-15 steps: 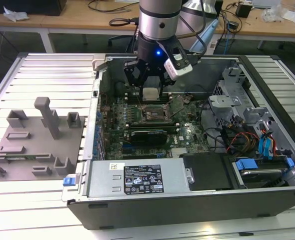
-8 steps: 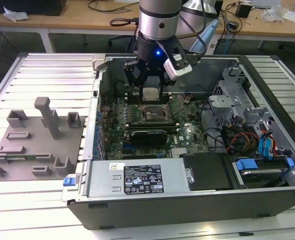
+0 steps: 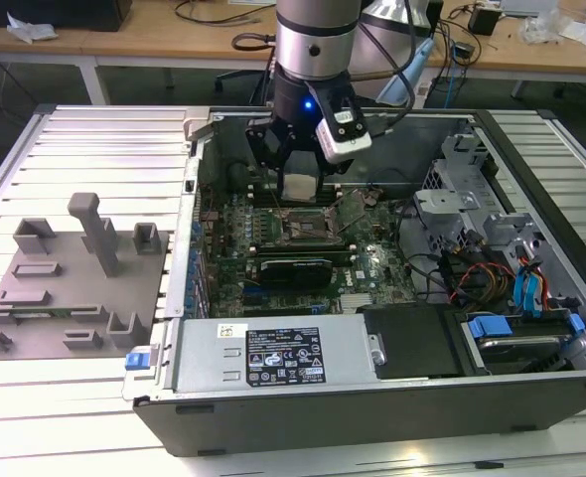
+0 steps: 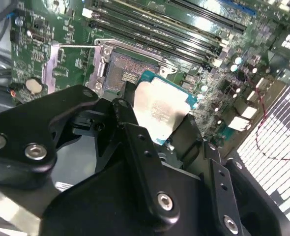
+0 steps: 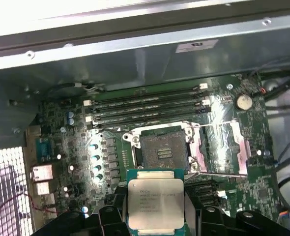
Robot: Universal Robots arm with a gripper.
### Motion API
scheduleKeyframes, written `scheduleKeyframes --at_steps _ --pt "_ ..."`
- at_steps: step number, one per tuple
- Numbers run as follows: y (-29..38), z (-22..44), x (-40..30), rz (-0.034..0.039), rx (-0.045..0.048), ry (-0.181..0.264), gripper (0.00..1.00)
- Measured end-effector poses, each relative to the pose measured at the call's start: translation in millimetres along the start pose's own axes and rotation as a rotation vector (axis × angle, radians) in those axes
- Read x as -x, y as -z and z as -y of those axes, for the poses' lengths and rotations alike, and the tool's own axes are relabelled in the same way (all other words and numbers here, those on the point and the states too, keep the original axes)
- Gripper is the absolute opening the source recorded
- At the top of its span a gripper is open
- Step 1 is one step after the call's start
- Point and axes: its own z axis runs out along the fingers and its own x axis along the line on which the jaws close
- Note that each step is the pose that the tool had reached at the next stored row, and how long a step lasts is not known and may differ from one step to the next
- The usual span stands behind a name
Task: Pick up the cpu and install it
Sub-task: 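Place the cpu into insertion slot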
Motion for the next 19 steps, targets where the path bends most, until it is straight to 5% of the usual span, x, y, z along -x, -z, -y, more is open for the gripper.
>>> scheduleKeyframes --at_steps 7,11,14,19 --pt "-0.4 0.0 0.0 0.0074 0.0006 -0.18 0.55" --pt "-1.0 0.0 0.0 0.0142 0.0013 -0.346 0.55" --pt "-1.2 0.0 0.0 0.0163 0.0014 -0.397 0.55" --pt "-2.0 0.1 0.0 0.0223 0.0019 -0.544 0.55"
